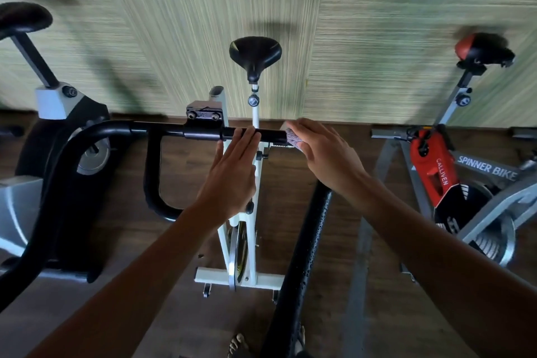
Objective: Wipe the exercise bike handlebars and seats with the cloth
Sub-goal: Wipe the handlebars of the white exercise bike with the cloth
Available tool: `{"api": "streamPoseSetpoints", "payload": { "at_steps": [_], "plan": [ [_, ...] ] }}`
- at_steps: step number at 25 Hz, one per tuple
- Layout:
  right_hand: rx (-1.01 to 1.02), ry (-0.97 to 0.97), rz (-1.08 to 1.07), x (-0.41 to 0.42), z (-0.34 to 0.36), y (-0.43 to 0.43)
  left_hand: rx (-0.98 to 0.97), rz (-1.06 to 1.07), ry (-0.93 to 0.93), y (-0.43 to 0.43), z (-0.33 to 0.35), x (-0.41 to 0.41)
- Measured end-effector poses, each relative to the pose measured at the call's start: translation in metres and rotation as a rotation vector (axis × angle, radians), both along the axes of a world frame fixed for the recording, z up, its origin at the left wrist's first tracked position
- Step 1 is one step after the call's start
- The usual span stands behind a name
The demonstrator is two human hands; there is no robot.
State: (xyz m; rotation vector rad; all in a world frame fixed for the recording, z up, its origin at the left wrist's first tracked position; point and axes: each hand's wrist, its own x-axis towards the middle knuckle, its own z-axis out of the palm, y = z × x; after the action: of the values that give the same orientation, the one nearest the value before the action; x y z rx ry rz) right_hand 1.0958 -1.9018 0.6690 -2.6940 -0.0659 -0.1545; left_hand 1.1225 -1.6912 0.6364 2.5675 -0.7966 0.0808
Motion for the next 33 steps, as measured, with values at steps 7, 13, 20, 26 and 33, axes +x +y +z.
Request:
{"api": "streamPoseSetpoints", "payload": {
  "at_steps": [7,13,20,26,33],
  "plan": [
    [-0.011,0.131,-0.403,-0.063,0.019,0.046,0.035,-0.013,0.025,0.0,-0.003,0.002],
    [0.015,0.26,-0.607,-0.066,-0.001,0.073,0.005,-0.055,0.132,0.0,0.001,0.005],
    [0.07,0.095,-0.596,-0.077,-0.006,0.08,-0.01,-0.088,0.151,0.004,0.002,0.007],
    [0.118,0.06,-0.498,-0.086,-0.011,0.072,-0.014,-0.077,0.134,0.0,0.0,0.01],
    [0.181,-0.014,-0.001,-0.087,0.006,0.045,-0.314,0.163,-0.054,0.006,0.012,-0.028]
  ]
}}
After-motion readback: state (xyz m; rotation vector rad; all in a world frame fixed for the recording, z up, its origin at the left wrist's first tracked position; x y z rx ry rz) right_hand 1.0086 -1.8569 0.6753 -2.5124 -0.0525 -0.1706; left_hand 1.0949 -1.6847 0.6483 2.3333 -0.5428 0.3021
